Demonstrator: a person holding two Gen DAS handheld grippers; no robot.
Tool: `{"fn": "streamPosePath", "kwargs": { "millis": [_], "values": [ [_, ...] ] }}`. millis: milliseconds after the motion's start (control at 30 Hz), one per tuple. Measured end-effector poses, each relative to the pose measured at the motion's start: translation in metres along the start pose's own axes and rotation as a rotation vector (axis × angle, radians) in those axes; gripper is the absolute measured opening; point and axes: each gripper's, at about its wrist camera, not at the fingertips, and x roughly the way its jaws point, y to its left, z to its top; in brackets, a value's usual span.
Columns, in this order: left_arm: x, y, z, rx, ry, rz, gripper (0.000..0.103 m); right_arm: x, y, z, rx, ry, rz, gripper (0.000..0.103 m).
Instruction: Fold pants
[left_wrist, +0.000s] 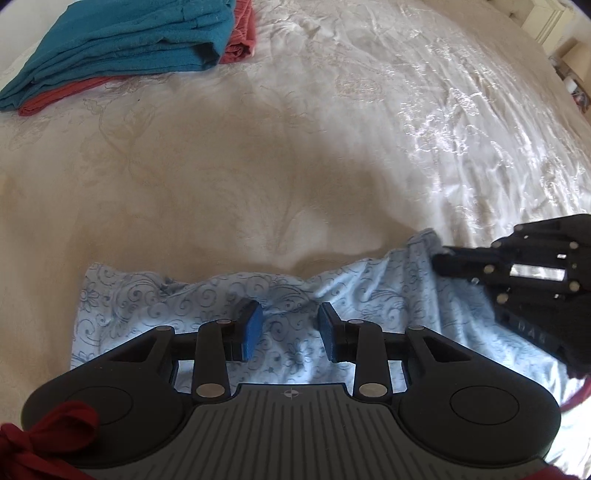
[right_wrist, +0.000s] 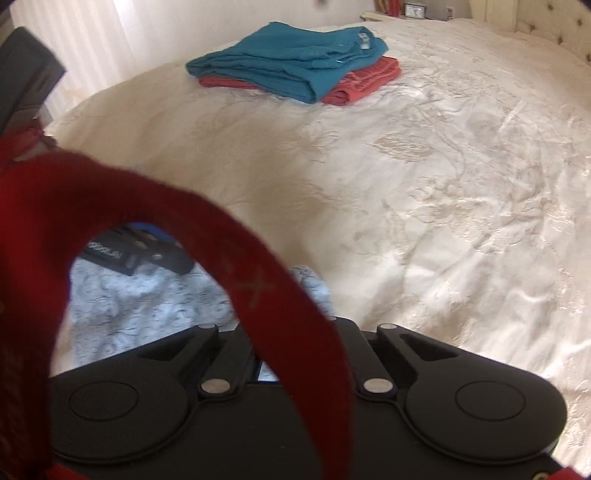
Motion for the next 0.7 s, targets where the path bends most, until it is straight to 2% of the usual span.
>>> {"fn": "streamPosePath", "kwargs": {
  "millis": [67, 133, 167, 200, 233, 267, 367, 433, 500, 600, 700],
  "values": [
    [0.007, 0.009, 0.002, -0.028, 0.016, 0.008, 0.032, 0.016, -0.012, 0.002, 0.054, 0.031, -0.025, 0.006],
    [0.009, 0.012, 0.004, -0.047, 0.027, -0.010, 0.032, 0.018, -0.020, 0.002, 0.077, 0.023, -0.005, 0.007],
    [0.008, 0.012, 0.005, -0.040, 0.027, -0.008, 0.032, 0.014, -0.022, 0.002, 0.092, 0.005, 0.006, 0.014],
    [0.003, 0.010, 0.005, -0.024, 0.018, -0.001, 0.032, 0.006, -0.026, 0.000, 0.125, -0.026, 0.008, 0.035],
    [-0.002, 0.007, 0.006, -0.014, 0.002, 0.007, 0.032, -0.005, -0.031, -0.003, 0.167, -0.065, 0.003, 0.043],
    [-0.008, 0.005, 0.006, -0.008, -0.016, 0.011, 0.033, -0.019, -0.037, -0.008, 0.216, -0.112, -0.018, 0.044],
    [-0.031, -0.005, 0.009, 0.006, -0.074, -0.010, 0.033, -0.057, -0.049, -0.032, 0.295, -0.145, -0.114, 0.043],
    [-0.040, -0.018, 0.011, 0.018, -0.093, -0.060, 0.033, -0.074, -0.049, -0.047, 0.298, -0.131, -0.175, 0.036],
    [-0.040, -0.036, 0.012, 0.057, -0.082, -0.124, 0.033, -0.088, -0.042, -0.065, 0.290, -0.093, -0.216, 0.022],
    [-0.029, -0.066, 0.011, 0.141, -0.055, -0.189, 0.033, -0.099, -0.025, -0.086, 0.301, -0.051, -0.201, 0.020],
    [-0.014, -0.090, 0.008, 0.220, -0.029, -0.235, 0.033, -0.097, -0.006, -0.092, 0.264, -0.027, -0.175, 0.020]
  ]
}}
